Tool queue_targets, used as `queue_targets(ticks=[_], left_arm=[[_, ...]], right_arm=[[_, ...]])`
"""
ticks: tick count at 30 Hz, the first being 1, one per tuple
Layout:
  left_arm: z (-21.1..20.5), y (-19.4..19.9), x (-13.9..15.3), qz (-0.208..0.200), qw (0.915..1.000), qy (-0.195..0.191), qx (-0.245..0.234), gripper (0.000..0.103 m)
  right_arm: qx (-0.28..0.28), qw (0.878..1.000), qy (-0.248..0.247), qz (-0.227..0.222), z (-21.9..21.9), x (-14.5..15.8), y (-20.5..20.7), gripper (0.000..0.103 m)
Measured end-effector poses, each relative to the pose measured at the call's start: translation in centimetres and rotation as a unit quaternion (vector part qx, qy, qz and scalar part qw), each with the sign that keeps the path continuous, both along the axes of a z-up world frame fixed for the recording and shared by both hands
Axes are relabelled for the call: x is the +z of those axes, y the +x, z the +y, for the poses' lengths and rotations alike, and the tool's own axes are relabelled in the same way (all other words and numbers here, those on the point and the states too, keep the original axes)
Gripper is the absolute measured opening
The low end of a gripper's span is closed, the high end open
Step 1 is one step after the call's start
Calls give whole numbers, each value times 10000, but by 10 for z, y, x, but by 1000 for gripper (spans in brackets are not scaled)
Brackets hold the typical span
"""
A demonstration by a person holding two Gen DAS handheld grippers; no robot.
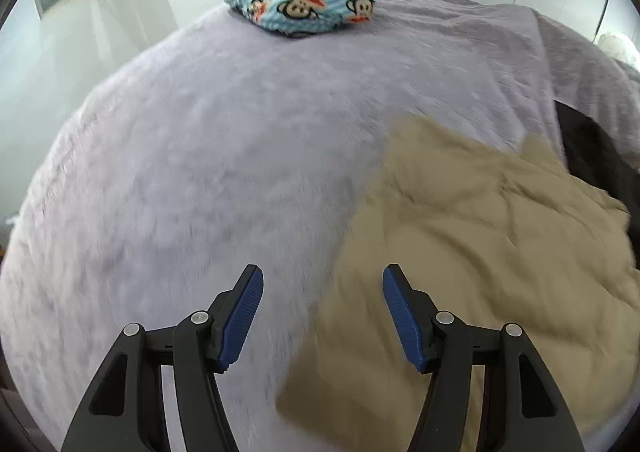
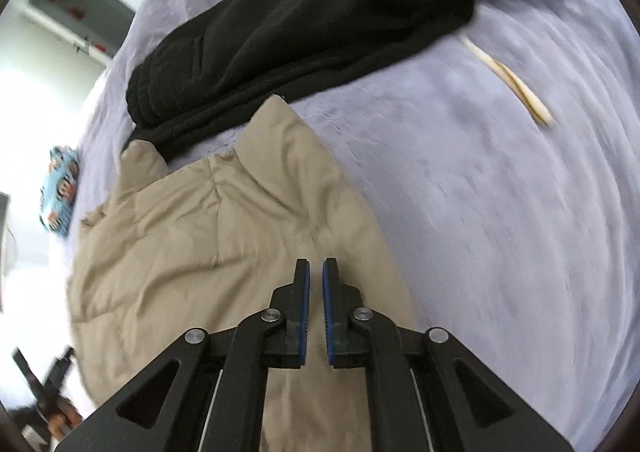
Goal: Fold large clothes
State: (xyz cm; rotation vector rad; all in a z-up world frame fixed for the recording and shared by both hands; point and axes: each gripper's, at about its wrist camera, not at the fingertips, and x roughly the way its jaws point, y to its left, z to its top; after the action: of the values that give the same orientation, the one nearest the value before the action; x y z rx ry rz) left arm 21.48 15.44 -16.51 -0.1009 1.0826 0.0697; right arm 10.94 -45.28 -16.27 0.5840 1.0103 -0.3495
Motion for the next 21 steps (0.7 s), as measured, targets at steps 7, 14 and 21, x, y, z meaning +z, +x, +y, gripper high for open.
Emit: queue_targets(ticks=[7, 14, 21], left_arm=[[-6, -55, -1, 381, 9945, -937, -289, 64], [-25, -102, -3, 429, 9945, -911, -295, 102], [-37, -113, -7, 588, 9931, -929, -412, 102]], right_arm=[[-126, 9992, 312, -194, 31, 10, -53, 53], [-61, 9975, 690, -138, 58, 5, -101, 65], [-116, 9946, 1029, -4, 71, -15, -112, 81]])
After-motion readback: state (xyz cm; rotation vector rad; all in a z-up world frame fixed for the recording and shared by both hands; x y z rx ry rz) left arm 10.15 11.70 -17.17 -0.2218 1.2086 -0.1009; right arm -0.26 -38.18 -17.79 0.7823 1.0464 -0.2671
